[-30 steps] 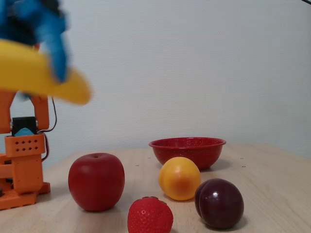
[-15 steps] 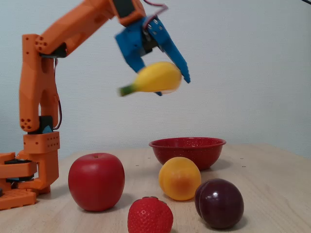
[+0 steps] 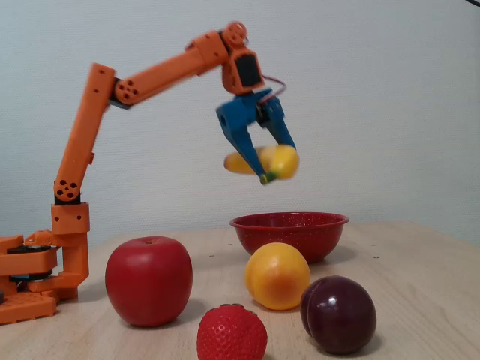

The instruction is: Put the banana in the red bowl.

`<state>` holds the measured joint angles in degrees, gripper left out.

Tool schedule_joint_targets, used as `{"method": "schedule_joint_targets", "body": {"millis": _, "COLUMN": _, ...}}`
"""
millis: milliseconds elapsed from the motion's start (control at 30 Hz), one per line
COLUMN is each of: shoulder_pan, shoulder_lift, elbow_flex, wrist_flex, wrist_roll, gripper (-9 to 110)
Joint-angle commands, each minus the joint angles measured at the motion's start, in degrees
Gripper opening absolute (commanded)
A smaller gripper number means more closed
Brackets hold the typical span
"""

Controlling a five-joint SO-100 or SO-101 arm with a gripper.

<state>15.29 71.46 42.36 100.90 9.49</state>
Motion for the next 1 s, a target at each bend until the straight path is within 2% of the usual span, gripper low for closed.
{"method": "schedule_joint_targets", "body": {"millis": 0, "shoulder_pan": 3.08, "shoulder_lift": 1.41, "elbow_flex": -8.09, "wrist_flex": -1.67, "wrist_roll": -1.05, "gripper": 0}}
{"method": "schedule_joint_targets", "body": {"millis": 567, "shoulder_pan": 11.87, "shoulder_lift": -13.54, "elbow_flex": -16.35, "wrist_flex": -2.37, "wrist_roll": 1.41, "gripper": 0}}
{"method": "schedule_joint_targets", "body": {"millis": 600, "shoulder_pan": 11.95, "shoulder_lift": -14.24, "elbow_flex": -16.96, "wrist_flex": -2.29, "wrist_roll": 1.76, "gripper": 3}}
{"method": "schedule_joint_targets", "body": {"millis": 667, "shoulder_pan": 11.78, "shoulder_lift": -15.38, "elbow_flex": -18.02, "wrist_flex": -1.49, "wrist_roll": 1.76, "gripper": 24}}
{"method": "schedule_joint_targets", "body": {"millis": 800, "shoulder_pan": 10.99, "shoulder_lift": -16.61, "elbow_flex": -18.28, "wrist_flex": -2.02, "wrist_roll": 1.76, "gripper": 52}}
{"method": "schedule_joint_targets", "body": {"millis": 900, "shoulder_pan": 10.37, "shoulder_lift": -16.08, "elbow_flex": -18.98, "wrist_flex": -4.13, "wrist_roll": 1.49, "gripper": 55}}
{"method": "schedule_joint_targets", "body": {"millis": 967, "shoulder_pan": 9.84, "shoulder_lift": -13.97, "elbow_flex": -19.25, "wrist_flex": -5.27, "wrist_roll": 1.76, "gripper": 48}}
